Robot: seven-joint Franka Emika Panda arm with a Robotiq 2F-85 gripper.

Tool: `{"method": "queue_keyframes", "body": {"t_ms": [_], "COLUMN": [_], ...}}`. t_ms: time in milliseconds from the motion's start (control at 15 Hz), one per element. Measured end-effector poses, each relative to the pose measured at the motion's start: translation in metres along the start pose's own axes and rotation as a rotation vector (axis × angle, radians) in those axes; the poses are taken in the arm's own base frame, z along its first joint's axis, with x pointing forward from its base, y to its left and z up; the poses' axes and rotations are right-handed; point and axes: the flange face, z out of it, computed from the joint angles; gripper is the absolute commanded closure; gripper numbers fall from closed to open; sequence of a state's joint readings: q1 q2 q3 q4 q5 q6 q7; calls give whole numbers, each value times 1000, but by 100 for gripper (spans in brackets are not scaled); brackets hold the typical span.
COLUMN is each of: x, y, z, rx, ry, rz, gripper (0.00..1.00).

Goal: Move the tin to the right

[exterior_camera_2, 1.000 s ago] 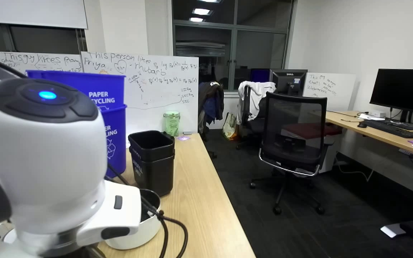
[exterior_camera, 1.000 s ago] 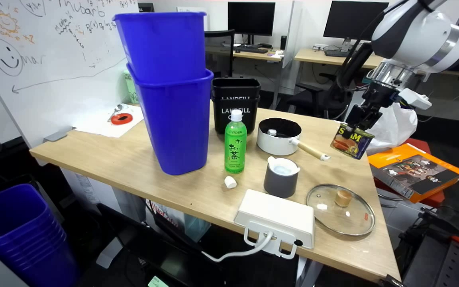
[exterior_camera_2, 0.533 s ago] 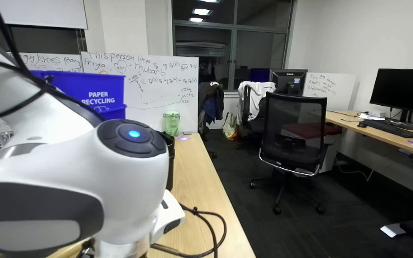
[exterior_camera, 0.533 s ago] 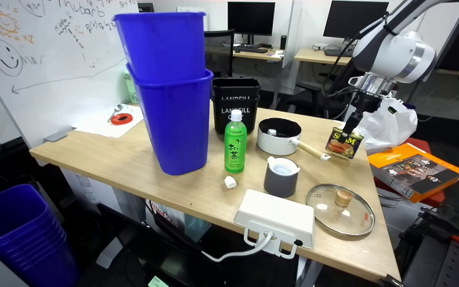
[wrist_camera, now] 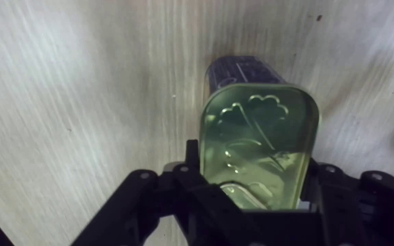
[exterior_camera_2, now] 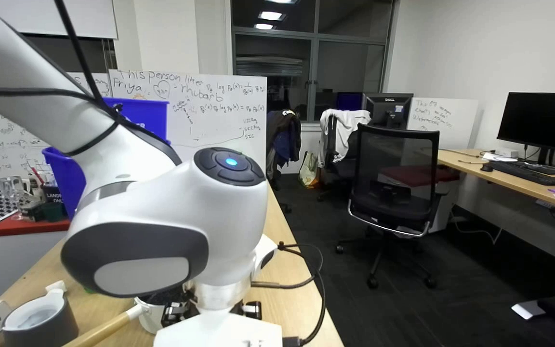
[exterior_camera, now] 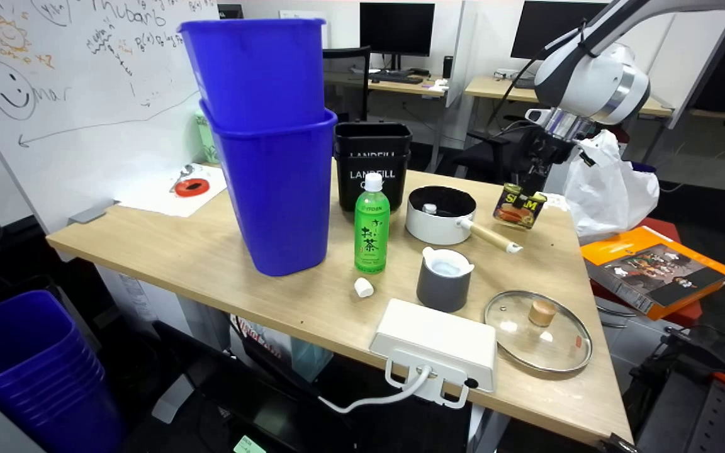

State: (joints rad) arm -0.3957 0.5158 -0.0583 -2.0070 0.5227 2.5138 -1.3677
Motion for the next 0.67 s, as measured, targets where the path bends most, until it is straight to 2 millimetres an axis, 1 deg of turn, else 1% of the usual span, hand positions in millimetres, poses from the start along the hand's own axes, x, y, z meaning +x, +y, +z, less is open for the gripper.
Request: {"method": "queue_keyframes", "body": {"t_ms": [200,467,667], "x": [6,5,1], "y": [14,19,22], "z": [4,13,13], "rx": [-68,-101,-99], "ry": [29,63,87], "rz": [-84,-178,-268], "gripper": [63,63,63]}}
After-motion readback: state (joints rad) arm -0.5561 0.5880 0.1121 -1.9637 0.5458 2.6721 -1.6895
